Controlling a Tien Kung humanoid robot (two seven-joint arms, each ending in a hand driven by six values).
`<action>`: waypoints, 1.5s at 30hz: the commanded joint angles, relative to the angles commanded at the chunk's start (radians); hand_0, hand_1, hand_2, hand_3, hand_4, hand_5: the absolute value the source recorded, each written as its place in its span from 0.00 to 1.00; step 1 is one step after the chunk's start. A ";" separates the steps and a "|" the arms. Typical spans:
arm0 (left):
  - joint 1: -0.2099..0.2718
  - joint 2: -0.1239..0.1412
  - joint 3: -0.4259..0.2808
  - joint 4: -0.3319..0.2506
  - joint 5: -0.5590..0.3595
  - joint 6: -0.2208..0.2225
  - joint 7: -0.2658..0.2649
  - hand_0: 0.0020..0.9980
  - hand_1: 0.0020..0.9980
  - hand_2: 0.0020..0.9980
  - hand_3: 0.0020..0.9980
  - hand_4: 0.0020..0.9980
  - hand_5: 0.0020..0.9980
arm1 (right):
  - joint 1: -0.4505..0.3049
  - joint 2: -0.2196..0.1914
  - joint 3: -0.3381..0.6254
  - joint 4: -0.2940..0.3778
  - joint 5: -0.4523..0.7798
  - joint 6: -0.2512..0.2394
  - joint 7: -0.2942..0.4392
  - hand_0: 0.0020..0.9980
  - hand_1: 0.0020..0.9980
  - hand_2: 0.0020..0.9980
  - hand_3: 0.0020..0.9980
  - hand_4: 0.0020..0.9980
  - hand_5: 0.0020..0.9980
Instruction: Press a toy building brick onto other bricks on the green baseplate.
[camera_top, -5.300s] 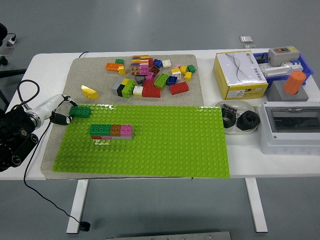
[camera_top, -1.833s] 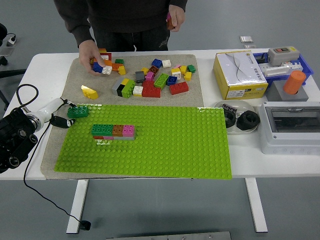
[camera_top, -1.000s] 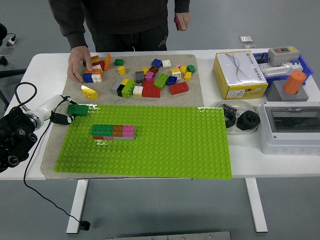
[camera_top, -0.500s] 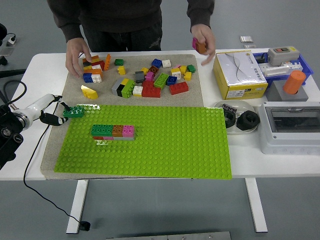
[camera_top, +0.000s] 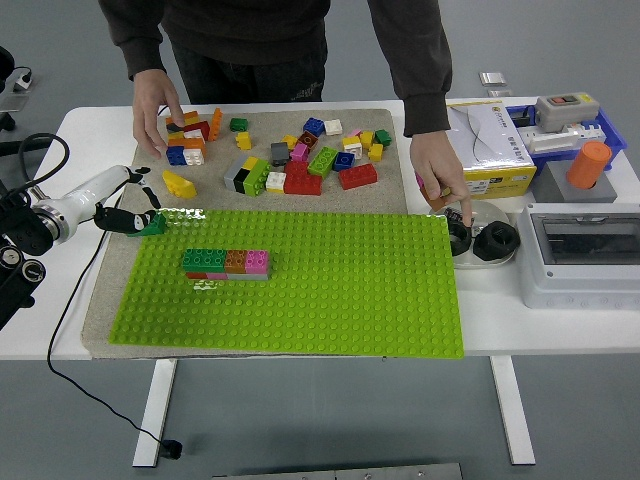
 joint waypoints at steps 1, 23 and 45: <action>-0.001 -0.001 0.000 0.004 0.004 0.000 -0.001 0.96 0.99 1.00 0.68 0.49 0.00 | -0.001 0.001 0.000 0.000 -0.001 0.000 -0.001 0.68 0.65 0.67 0.89 0.60 1.00; -0.068 -0.028 0.062 0.196 0.042 -0.045 0.020 1.00 1.00 1.00 0.86 0.74 0.00 | 0.007 0.005 -0.004 0.000 0.000 0.000 -0.002 0.68 0.65 0.67 0.89 0.61 1.00; -0.058 -0.036 0.053 0.154 0.151 -0.037 0.061 1.00 1.00 1.00 0.81 0.76 0.00 | 0.011 0.007 0.002 0.000 0.001 0.001 -0.005 0.68 0.65 0.67 0.89 0.61 1.00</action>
